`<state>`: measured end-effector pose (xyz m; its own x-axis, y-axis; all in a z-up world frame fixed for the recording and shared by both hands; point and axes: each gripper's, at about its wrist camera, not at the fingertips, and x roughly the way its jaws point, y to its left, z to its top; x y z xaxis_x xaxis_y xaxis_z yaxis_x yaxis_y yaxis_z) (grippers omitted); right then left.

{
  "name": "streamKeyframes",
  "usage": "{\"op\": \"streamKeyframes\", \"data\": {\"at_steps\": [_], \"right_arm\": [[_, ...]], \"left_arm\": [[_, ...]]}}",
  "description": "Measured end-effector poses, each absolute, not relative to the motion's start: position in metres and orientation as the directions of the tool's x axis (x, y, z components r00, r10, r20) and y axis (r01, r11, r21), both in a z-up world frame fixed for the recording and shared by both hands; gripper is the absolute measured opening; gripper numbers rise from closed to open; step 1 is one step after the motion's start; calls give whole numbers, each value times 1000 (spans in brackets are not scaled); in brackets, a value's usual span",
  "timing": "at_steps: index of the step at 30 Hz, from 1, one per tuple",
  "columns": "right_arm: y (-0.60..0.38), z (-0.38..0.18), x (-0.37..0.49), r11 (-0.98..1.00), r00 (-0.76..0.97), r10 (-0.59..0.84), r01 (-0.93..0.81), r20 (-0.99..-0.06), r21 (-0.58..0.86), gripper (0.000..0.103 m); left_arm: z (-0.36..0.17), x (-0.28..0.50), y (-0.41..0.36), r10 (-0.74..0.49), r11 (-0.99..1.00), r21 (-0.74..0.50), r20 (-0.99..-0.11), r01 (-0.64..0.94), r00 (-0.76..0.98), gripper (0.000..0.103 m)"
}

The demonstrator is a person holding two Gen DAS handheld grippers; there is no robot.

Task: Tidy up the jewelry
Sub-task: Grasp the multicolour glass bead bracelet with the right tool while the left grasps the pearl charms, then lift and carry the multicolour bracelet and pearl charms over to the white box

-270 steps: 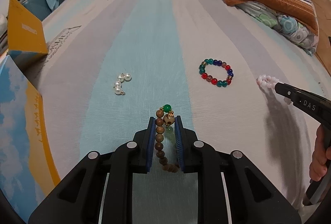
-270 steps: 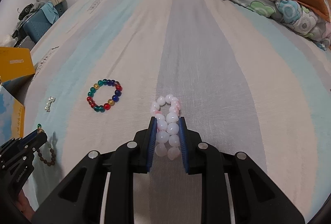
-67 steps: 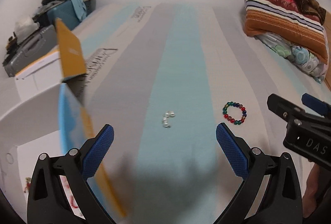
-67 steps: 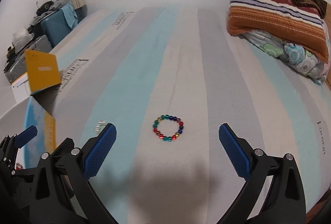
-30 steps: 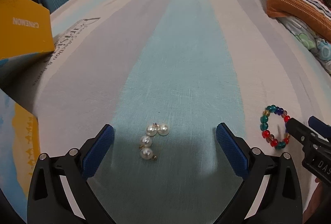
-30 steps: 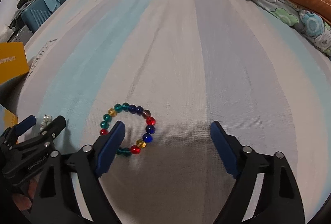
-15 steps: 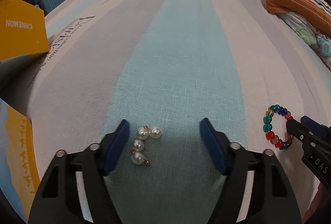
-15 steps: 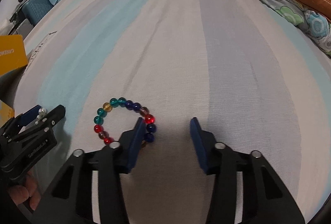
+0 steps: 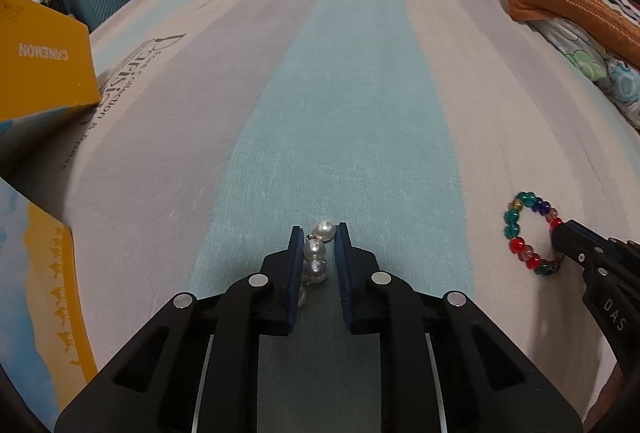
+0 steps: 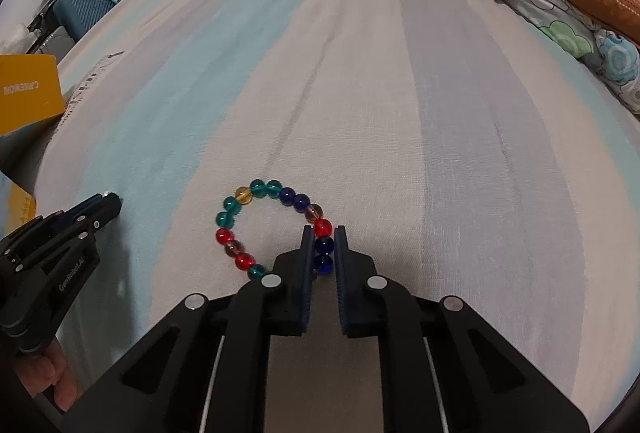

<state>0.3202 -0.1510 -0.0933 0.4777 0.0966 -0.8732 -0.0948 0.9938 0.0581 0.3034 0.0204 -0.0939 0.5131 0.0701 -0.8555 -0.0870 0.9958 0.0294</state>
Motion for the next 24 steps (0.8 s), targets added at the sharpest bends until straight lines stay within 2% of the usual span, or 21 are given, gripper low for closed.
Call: {"op": "streamKeyframes", "data": {"at_steps": [8, 24], "right_arm": [[-148, -72, 308, 993, 507, 102, -99, -856, 60, 9], [-139, -27, 275, 992, 559, 110, -116, -822, 55, 9]], "left_arm": [[-76, 290, 21, 59, 997, 21, -845, -78, 531, 11], [-31, 257, 27, 24, 999, -1, -818, -43, 574, 11]]}}
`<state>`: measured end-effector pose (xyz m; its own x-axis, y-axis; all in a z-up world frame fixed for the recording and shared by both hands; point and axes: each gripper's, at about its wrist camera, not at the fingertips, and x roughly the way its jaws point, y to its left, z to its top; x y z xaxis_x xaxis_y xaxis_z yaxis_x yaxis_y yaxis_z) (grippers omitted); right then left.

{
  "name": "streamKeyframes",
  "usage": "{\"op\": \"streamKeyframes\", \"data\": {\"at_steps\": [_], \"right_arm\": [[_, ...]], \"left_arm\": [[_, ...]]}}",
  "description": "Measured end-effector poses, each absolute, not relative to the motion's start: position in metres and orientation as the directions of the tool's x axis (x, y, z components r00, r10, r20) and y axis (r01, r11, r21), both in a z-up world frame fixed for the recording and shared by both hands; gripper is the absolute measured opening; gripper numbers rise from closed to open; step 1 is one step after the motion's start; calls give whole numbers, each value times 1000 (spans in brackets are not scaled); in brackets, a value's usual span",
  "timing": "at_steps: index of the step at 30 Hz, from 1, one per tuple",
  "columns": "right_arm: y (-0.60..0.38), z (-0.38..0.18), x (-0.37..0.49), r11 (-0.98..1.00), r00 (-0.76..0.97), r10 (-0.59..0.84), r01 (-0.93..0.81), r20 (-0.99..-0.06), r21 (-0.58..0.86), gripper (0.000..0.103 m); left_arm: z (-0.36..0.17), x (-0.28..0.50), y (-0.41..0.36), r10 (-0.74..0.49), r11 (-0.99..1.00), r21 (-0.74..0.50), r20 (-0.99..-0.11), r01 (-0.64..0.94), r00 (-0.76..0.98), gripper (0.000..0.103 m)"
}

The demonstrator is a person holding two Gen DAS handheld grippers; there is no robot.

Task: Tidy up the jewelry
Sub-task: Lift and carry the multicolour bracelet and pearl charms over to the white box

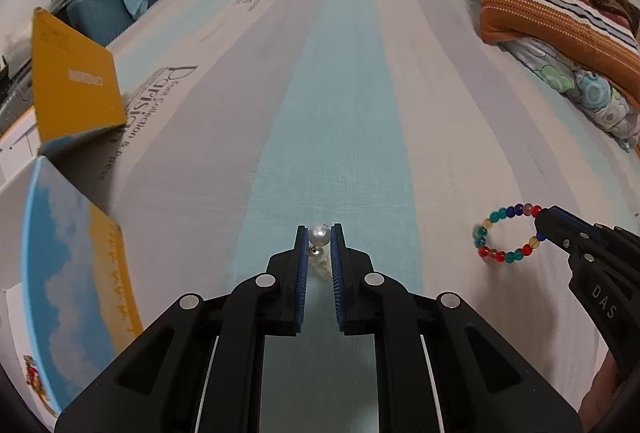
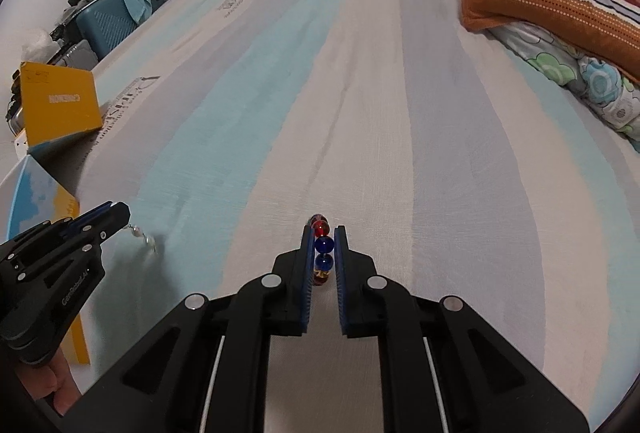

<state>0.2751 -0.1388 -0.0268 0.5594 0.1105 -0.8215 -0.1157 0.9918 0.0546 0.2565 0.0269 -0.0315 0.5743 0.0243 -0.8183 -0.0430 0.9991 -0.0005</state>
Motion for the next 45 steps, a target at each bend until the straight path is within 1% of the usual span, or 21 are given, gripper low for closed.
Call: {"op": "streamKeyframes", "data": {"at_steps": [14, 26, 34, 45], "right_arm": [[-128, 9, 241, 990, 594, 119, -131, -796, 51, 9], [-102, 54, 206, 984, 638, 150, -173, -755, 49, 9], [-63, 84, 178, 972, 667, 191, -232, -720, 43, 9], [6, 100, 151, 943, 661, 267, -330, -702, 48, 9]], "left_arm": [[9, 213, 34, 17, 1000, 4, -792, -23, 611, 11], [48, 161, 66, 31, 999, -5, -759, -54, 650, 11], [73, 123, 103, 66, 995, -8, -719, -104, 691, 11], [82, 80, 171, 150, 977, -2, -706, -213, 692, 11]]}}
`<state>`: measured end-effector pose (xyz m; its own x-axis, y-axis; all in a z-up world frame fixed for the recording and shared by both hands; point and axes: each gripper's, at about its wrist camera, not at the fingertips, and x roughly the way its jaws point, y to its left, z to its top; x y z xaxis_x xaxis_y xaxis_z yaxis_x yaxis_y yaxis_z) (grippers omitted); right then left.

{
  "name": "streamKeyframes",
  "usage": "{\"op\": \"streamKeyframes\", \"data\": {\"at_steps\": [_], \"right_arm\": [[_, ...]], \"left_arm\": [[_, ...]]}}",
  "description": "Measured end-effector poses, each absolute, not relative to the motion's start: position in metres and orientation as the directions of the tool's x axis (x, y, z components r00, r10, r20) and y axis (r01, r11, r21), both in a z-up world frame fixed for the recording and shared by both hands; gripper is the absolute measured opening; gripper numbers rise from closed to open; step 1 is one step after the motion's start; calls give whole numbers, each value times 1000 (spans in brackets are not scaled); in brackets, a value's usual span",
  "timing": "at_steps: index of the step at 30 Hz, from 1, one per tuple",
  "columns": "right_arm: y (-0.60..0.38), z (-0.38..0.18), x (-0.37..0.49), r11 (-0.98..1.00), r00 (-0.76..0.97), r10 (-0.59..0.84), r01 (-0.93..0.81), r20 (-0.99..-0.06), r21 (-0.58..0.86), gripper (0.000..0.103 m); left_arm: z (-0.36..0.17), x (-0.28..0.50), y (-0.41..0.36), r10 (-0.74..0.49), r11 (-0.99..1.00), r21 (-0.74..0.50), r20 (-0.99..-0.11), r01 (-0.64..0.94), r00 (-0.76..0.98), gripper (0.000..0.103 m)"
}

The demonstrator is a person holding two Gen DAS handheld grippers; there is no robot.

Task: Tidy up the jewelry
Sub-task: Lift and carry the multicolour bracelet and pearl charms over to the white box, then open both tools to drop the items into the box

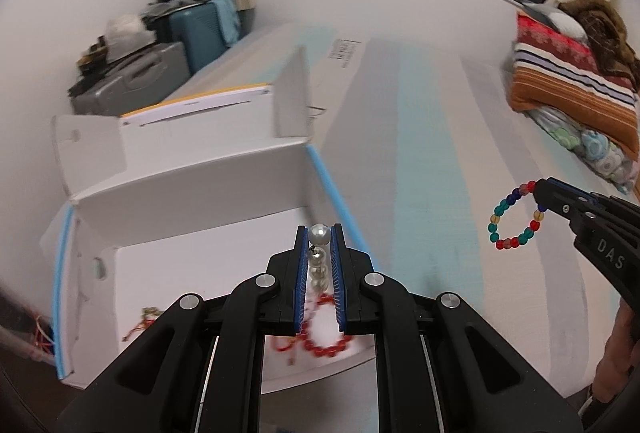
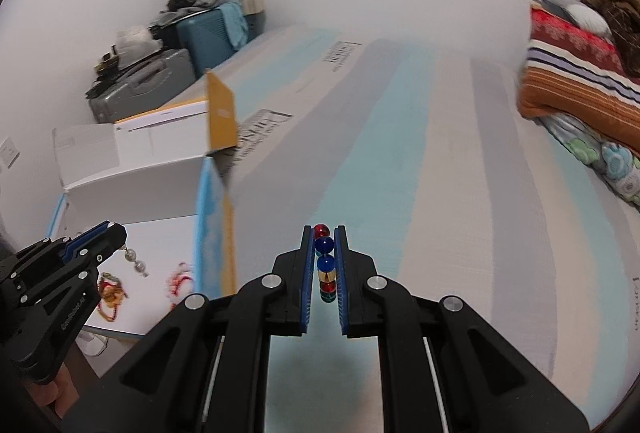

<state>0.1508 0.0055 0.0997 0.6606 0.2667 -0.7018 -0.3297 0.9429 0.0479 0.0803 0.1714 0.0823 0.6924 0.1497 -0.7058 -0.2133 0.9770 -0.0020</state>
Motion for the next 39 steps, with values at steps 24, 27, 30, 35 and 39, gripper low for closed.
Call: {"op": "streamKeyframes", "data": {"at_steps": [24, 27, 30, 35, 39], "right_arm": [[169, 70, 128, 838, 547, 398, -543, -737, 49, 9], [182, 53, 135, 833, 516, 388, -551, -764, 51, 9], [188, 36, 142, 833, 490, 372, -551, -789, 51, 9], [193, 16, 150, 837, 461, 345, -545, -818, 47, 9], [196, 8, 152, 840, 451, 333, -541, -828, 42, 9]], "left_arm": [[37, 40, 316, 283, 903, 16, -775, -430, 565, 11], [28, 43, 323, 277, 900, 16, -793, -436, 543, 11], [18, 46, 330, 275, 895, 20, -810, -445, 517, 11], [2, 52, 334, 265, 897, 33, -838, -440, 478, 11], [-6, 54, 337, 262, 896, 37, -849, -442, 458, 11]]}}
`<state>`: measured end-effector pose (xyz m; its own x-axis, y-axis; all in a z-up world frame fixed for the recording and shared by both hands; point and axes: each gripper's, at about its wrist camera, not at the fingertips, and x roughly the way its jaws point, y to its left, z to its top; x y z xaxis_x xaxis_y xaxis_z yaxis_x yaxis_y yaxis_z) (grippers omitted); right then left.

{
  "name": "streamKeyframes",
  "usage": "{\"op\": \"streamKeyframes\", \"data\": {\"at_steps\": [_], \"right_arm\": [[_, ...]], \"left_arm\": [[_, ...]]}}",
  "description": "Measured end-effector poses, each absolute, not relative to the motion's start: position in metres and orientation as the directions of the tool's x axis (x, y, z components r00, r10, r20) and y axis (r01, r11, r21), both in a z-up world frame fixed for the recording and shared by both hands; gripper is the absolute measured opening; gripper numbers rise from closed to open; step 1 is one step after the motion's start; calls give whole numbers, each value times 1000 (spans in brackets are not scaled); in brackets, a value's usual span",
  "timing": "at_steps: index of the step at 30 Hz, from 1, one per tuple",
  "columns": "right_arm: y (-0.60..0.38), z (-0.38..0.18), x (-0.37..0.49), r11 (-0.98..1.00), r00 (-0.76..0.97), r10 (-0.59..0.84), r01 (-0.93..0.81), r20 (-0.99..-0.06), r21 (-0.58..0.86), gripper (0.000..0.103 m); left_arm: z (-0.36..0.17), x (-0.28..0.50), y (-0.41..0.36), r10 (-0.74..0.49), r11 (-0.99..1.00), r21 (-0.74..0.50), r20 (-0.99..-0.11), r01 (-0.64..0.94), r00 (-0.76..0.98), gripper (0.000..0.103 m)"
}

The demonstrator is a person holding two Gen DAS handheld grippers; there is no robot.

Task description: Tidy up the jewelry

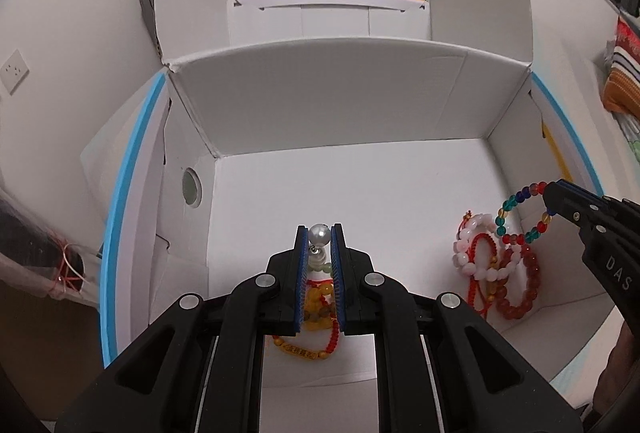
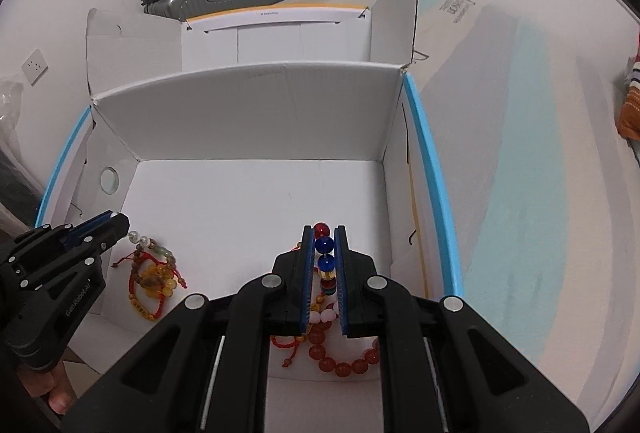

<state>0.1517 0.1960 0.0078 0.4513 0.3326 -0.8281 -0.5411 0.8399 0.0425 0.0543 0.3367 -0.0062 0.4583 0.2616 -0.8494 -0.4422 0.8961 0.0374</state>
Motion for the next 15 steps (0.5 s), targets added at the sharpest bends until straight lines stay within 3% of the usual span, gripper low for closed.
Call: {"op": "streamKeyframes", "data": {"at_steps": [6, 7, 9, 10, 11, 12, 13, 15], "right_arm": [[199, 7, 150, 838, 447, 331, -545, -831, 40, 11], [201, 8, 150, 837, 448, 332, -546, -830, 40, 11], [202, 12, 149, 836, 451, 337, -547, -827, 43, 11], [201, 14, 148, 836, 453, 341, -547, -824, 45, 17], [201, 17, 147, 836, 458, 349, -546, -818, 52, 31], [200, 20, 146, 838, 464, 354, -542, -812, 56, 40], [197, 25, 144, 843, 478, 365, -534, -799, 65, 51], [191, 36, 140, 848, 499, 382, -524, -778, 80, 56]], "left_arm": [[-5, 54, 337, 280, 891, 53, -846, -451, 453, 15], [-4, 54, 336, 280, 892, 53, -846, -450, 454, 18], [0, 50, 336, 289, 887, 55, -840, -458, 459, 35], [3, 49, 336, 293, 886, 55, -836, -460, 465, 37], [7, 46, 335, 293, 885, 48, -830, -463, 474, 44], [12, 43, 335, 295, 883, 42, -825, -468, 482, 55], [17, 40, 334, 302, 880, 40, -817, -474, 491, 60], [29, 32, 331, 316, 876, 34, -795, -481, 519, 72]]}}
